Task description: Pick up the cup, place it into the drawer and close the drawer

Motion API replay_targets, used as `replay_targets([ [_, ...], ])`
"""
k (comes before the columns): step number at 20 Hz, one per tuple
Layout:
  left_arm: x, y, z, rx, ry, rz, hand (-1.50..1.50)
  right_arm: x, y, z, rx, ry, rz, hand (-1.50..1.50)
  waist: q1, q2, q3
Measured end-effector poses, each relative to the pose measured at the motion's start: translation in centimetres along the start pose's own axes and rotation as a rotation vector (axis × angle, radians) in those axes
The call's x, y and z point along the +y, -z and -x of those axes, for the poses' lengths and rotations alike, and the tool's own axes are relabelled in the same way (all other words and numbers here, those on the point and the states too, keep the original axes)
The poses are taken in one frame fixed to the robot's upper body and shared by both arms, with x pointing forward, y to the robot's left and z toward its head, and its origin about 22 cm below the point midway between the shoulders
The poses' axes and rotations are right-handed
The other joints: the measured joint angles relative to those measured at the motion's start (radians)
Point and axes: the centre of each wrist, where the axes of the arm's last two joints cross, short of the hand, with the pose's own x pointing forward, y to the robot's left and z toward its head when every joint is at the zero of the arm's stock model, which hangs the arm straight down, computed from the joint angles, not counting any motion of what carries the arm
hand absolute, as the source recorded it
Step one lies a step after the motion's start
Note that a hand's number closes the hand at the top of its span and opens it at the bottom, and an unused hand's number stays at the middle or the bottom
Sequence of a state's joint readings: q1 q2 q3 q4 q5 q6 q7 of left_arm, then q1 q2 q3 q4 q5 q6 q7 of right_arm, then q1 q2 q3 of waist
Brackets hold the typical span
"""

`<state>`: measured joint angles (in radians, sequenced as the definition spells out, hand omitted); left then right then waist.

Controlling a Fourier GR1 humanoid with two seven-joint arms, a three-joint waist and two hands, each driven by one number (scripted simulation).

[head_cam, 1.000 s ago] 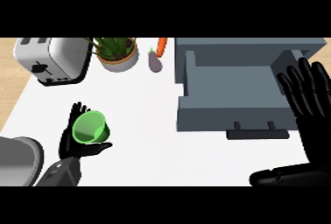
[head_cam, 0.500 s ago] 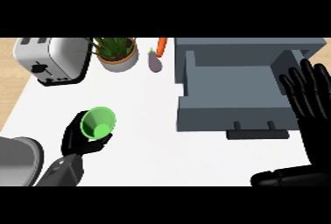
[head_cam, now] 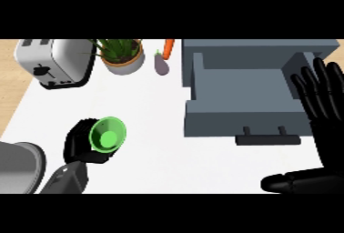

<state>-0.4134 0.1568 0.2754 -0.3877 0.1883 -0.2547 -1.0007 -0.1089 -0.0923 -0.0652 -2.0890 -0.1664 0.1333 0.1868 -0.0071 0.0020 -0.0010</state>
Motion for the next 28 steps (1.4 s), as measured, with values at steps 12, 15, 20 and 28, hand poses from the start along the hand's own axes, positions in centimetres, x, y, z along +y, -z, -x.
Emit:
replay_targets([
  [12,-2.2,3.0,-2.5,-0.156,-0.039,0.084,1.50,-0.2,-0.6,-0.4,0.013,-0.012,0.015,-1.50,0.015,-0.007,0.002],
  [15,-3.7,4.3,-4.2,-0.181,-0.048,0.155,1.50,-0.6,-0.9,-0.4,0.021,-0.013,0.018,-1.50,0.017,-0.008,0.002],
  [20,-7.8,6.0,-7.5,-0.205,-0.095,0.255,1.50,-0.8,-0.6,0.3,0.024,-0.008,0.021,-1.50,0.020,-0.008,0.002],
  [28,-14.4,8.2,-14.2,-0.230,-0.128,0.297,1.50,-0.3,-1.0,0.6,0.019,-0.007,0.022,-1.50,0.011,-0.006,0.002],
])
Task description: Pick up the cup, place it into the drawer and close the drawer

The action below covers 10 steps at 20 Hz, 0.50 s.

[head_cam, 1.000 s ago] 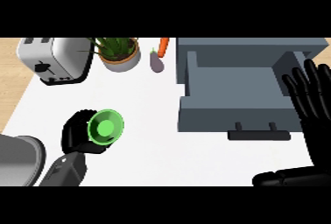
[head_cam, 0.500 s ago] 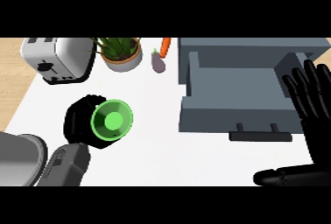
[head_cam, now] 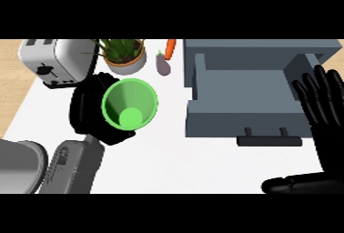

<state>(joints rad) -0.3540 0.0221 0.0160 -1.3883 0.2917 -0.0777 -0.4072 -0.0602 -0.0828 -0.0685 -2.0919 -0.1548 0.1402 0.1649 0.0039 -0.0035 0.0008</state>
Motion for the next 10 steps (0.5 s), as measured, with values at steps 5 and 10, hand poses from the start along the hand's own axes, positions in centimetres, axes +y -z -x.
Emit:
replay_targets([
  [5,-2.9,3.8,-2.2,-0.015,0.019,0.024,1.50,-0.3,0.1,-0.3,-0.006,-0.010,-0.003,-1.50,-0.005,0.002,0.000],
  [10,-5.8,7.7,-4.3,-0.008,0.053,0.040,1.50,-0.4,0.8,0.1,-0.007,-0.013,0.000,-1.50,-0.008,0.003,0.000],
])
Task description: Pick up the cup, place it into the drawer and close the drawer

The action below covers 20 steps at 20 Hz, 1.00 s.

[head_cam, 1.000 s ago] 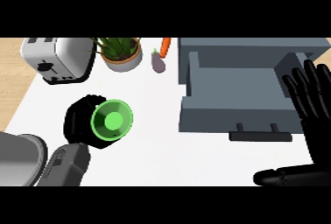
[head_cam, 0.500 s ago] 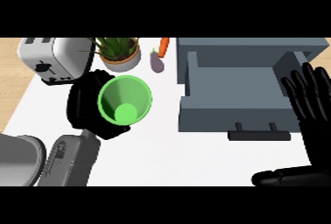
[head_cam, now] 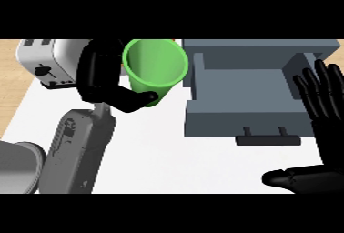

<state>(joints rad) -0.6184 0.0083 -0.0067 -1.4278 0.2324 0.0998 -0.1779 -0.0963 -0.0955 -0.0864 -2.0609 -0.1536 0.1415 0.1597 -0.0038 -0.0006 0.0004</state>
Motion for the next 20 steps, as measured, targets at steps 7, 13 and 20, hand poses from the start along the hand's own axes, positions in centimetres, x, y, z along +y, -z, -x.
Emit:
replay_targets([
  [7,-3.5,4.2,0.0,0.011,0.047,0.020,1.50,-0.1,-0.2,0.1,0.005,0.009,-0.005,-1.50,-0.008,0.002,0.000],
  [13,-5.6,6.4,0.9,0.068,0.082,0.047,1.50,-0.4,0.0,0.4,0.005,0.003,-0.003,-1.50,-0.009,0.002,0.000],
  [20,-8.3,8.4,1.9,0.113,0.113,0.043,1.50,-0.2,-0.2,0.7,0.005,0.005,-0.007,-1.50,-0.018,0.004,0.000],
])
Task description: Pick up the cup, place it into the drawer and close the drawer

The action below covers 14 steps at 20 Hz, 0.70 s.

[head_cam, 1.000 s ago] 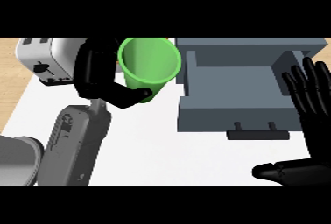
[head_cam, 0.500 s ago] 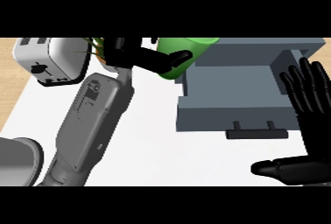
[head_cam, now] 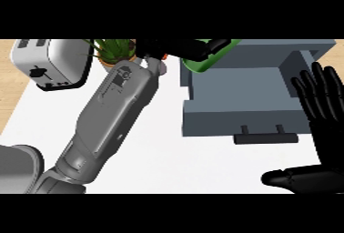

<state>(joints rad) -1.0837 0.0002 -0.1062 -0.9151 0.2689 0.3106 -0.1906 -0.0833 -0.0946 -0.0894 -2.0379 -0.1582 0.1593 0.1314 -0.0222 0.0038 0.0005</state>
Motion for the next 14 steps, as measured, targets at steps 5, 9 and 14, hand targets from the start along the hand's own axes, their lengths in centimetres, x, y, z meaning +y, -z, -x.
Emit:
replay_targets([
  [5,-1.0,0.6,1.6,0.025,0.033,-0.013,1.50,0.1,0.2,-0.7,-0.008,0.001,-0.008,-1.50,-0.012,0.002,0.000],
  [9,-1.6,0.8,2.6,0.056,0.050,-0.009,1.50,-0.1,0.1,-0.3,-0.006,-0.006,-0.014,-1.50,-0.015,0.004,0.000],
  [14,-2.2,0.8,3.8,0.098,0.096,0.005,1.50,-0.2,0.3,-0.2,-0.007,0.003,-0.029,-1.50,-0.033,0.008,0.000],
])
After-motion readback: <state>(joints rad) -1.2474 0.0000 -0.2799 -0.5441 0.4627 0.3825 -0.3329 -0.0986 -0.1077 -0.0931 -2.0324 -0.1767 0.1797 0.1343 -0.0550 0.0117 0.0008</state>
